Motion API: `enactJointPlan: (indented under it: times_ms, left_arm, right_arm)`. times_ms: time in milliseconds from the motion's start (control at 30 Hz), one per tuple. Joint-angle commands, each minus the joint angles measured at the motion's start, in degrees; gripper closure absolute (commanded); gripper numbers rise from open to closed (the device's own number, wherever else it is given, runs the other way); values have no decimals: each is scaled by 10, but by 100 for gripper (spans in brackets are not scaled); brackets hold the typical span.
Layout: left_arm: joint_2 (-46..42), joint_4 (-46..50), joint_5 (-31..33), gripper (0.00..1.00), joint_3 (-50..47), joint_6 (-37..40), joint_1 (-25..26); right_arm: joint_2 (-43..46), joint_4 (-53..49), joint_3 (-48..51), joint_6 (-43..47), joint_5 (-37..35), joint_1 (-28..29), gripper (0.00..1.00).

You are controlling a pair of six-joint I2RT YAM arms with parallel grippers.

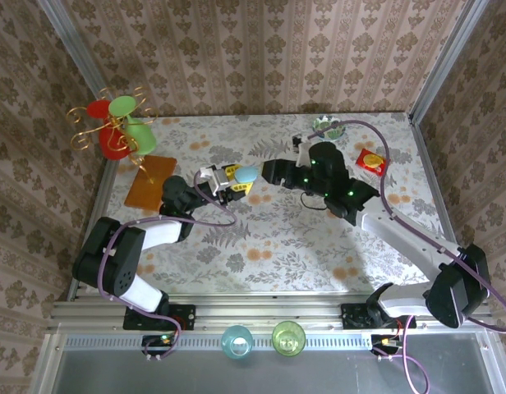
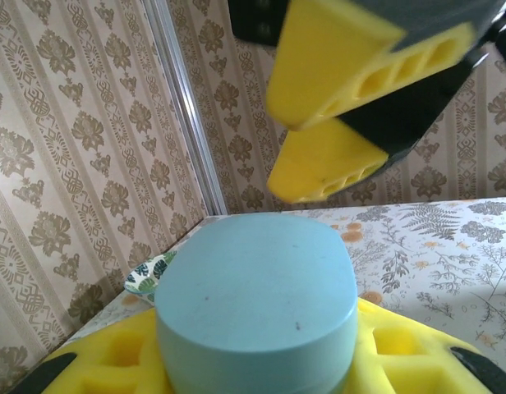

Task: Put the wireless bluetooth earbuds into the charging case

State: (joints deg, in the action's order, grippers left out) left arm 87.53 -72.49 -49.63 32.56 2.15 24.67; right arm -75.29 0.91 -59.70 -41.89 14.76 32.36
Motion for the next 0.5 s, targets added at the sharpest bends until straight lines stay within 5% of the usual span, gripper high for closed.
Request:
enactJointPlan:
  times_ms: [0, 300, 467]
  left_arm:
    - [-13, -17, -3, 73, 20, -24, 2]
    - [-15, -17, -2, 73, 27, -24, 11]
    - [-16, -17, -1, 73, 26, -26, 11]
  right_arm:
    - [-10, 164, 38, -141, 133, -11, 31]
    - [-88, 346, 72, -276, 220, -9, 33]
    - [-105, 363, 68, -289, 230, -9, 46]
